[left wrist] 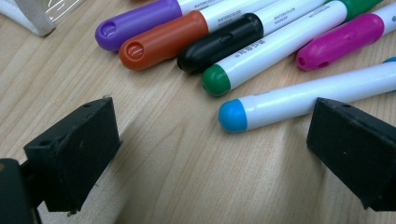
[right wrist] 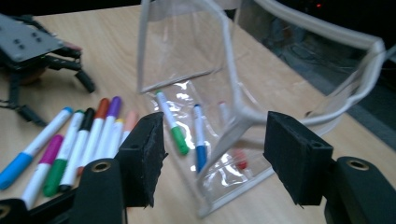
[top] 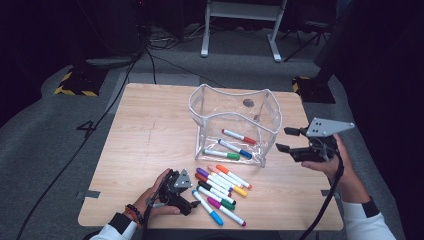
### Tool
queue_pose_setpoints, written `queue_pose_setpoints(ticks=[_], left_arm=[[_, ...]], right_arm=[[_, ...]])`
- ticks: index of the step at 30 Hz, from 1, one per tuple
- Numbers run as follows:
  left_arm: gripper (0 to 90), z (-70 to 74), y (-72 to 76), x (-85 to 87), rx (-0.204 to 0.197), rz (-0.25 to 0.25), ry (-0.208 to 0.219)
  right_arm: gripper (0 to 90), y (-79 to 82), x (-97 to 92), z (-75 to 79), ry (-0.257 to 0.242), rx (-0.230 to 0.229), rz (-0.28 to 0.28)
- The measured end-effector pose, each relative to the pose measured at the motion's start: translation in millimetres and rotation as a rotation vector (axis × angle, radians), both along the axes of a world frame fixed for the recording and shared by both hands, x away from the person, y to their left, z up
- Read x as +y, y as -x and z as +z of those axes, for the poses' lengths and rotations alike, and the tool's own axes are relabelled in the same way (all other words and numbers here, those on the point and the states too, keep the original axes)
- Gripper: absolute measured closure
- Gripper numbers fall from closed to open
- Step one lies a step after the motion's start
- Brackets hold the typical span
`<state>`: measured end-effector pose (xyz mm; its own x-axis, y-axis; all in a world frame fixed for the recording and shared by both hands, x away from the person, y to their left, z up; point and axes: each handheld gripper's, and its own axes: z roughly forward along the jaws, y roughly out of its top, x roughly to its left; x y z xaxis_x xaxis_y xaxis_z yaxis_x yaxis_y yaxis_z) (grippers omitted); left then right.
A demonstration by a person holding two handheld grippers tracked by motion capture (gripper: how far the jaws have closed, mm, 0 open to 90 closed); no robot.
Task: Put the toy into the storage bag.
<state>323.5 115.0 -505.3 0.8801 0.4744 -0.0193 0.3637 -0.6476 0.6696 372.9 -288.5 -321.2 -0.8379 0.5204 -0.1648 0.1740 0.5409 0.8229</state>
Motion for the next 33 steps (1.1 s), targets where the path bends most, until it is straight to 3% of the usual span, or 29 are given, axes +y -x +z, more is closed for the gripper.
queue_pose_setpoints(ticks=[2,6,11,20,25,27,31,33], left_arm=[[2.6,-0.1,0.1,-0.1,0.000,0.001,0.002],[2.6,-0.1,0.1,-0.2,0.000,0.002,0.002],[2.6,-0.1,-0.1,-0.2,0.002,-0.001,0.003],[2.5,-0.2,-0.4,-0.3,0.001,-0.004,0.004],[2.5,-0.1,-0.6,-0.3,0.001,-0.005,0.004],[2.5,-0.2,-0.6,-0.3,0.001,-0.005,0.004],[2.5,-0.2,-0.7,-0.3,0.001,-0.006,0.004],[2.5,-0.2,-0.5,-0.3,0.001,-0.005,0.004]], right_arm=[[39.9,8.8,-2.1,-14.1,-0.022,0.009,0.010],[41.1,21.1,-3.1,-46.2,0.015,0.024,0.015],[43.1,26.1,2.7,-80.2,0.013,0.082,0.036],[52.9,18.8,42.1,-128.0,0.028,0.150,0.091],[59.1,8.2,71.2,-145.2,0.065,0.178,0.129],[62.8,2.5,82.0,-150.2,0.084,0.175,0.117],[67.0,-7.4,99.6,-153.7,0.115,0.185,0.137],[67.5,-15.6,106.7,-155.2,0.104,0.197,0.130]])
